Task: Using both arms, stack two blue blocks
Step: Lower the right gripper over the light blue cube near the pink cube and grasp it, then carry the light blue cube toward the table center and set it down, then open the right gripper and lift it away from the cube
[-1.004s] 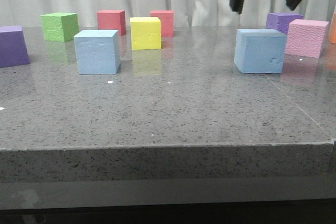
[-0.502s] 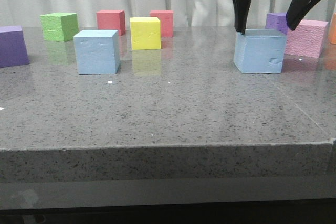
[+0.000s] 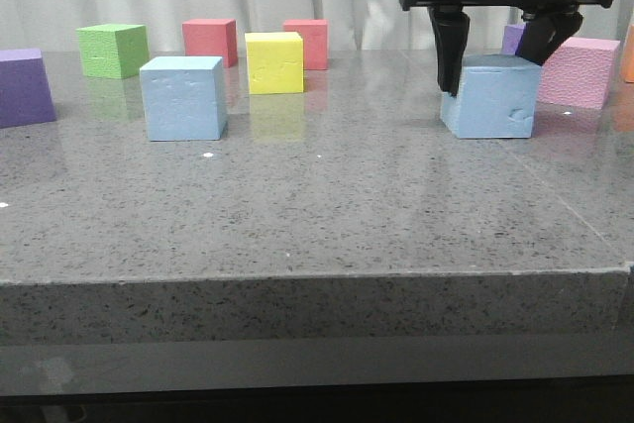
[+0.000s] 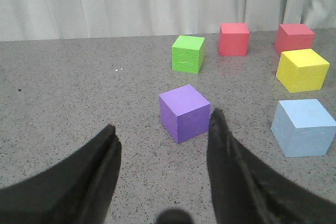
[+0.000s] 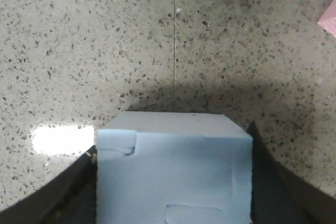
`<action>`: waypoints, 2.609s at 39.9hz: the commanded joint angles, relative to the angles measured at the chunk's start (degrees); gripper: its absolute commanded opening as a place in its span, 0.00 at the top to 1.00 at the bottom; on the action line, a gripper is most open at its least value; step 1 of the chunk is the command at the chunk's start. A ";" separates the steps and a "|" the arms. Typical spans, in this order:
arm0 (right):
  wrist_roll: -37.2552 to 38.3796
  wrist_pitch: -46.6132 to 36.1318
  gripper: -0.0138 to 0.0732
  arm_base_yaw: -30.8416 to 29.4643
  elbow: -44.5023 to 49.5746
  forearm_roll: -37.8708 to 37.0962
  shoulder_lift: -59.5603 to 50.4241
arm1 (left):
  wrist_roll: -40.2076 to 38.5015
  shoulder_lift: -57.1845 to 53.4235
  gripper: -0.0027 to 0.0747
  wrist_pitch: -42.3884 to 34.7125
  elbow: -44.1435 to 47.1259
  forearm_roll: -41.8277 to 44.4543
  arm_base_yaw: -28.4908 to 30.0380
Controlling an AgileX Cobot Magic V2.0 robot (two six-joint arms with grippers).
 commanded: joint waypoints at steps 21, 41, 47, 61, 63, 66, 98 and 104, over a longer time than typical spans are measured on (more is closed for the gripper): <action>8.54 -0.80 0.34 10.22 -1.89 1.01 -5.08 | -0.45 0.61 0.50 -4.41 -1.55 0.00 -0.37; 28.43 -3.68 0.34 20.21 -1.89 -16.50 -3.71 | -0.45 0.61 0.50 -4.41 -1.55 0.00 -0.37; 28.43 -3.86 0.29 20.21 -1.89 -16.39 -3.34 | -0.45 0.61 0.50 -4.41 -1.55 0.00 -0.37; 28.07 -4.89 0.12 20.21 -1.89 -16.43 -3.58 | -0.45 0.61 0.50 -4.41 -1.55 0.00 -0.37; 27.43 -4.96 0.12 20.21 -1.97 -16.48 -3.80 | -0.45 0.61 0.50 -4.41 -1.55 0.00 -0.37; 26.11 -4.96 0.12 20.21 -2.22 -16.42 -4.65 | -0.45 0.61 0.50 -4.41 -1.55 0.00 -0.37; -24.71 -17.88 0.12 3.93 35.08 6.33 -50.11 | -0.45 0.61 0.50 -4.41 -1.55 0.00 -0.37; -24.71 -21.82 0.12 3.99 43.44 6.70 -59.18 | -0.45 0.61 0.50 -4.41 -1.55 0.00 -0.37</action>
